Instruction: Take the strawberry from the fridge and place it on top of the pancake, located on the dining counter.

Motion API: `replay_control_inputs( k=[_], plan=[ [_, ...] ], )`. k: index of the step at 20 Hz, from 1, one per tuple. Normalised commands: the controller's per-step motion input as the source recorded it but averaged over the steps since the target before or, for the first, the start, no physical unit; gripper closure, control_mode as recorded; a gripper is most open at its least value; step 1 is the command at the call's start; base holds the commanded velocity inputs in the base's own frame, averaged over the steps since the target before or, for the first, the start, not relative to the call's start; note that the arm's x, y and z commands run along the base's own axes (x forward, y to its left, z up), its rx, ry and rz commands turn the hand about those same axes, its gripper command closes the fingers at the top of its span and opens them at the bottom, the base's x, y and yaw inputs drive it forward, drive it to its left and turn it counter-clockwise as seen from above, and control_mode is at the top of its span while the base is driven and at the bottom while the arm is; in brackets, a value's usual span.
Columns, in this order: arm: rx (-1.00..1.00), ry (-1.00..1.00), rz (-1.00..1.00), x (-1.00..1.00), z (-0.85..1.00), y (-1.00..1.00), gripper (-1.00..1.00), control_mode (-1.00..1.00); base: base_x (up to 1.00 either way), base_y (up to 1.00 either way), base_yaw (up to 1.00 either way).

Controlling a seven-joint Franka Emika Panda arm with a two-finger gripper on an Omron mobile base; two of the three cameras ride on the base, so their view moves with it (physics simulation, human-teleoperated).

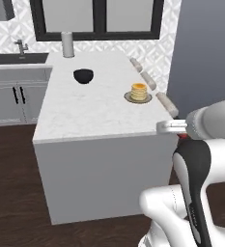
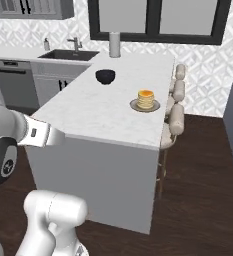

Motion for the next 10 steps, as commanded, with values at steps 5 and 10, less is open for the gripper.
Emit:
replay_control_inputs(
  k=[5, 10],
  plan=[
    [0.00, 0.00, 0.00, 0.00, 0.00, 0.00, 1.00, 1.00, 0.45, -1.00, 0.18],
    [0.00, 0.00, 0.00, 0.00, 0.00, 0.00, 1.00, 1.00, 0.46, -1.00, 0.23]
  ],
)
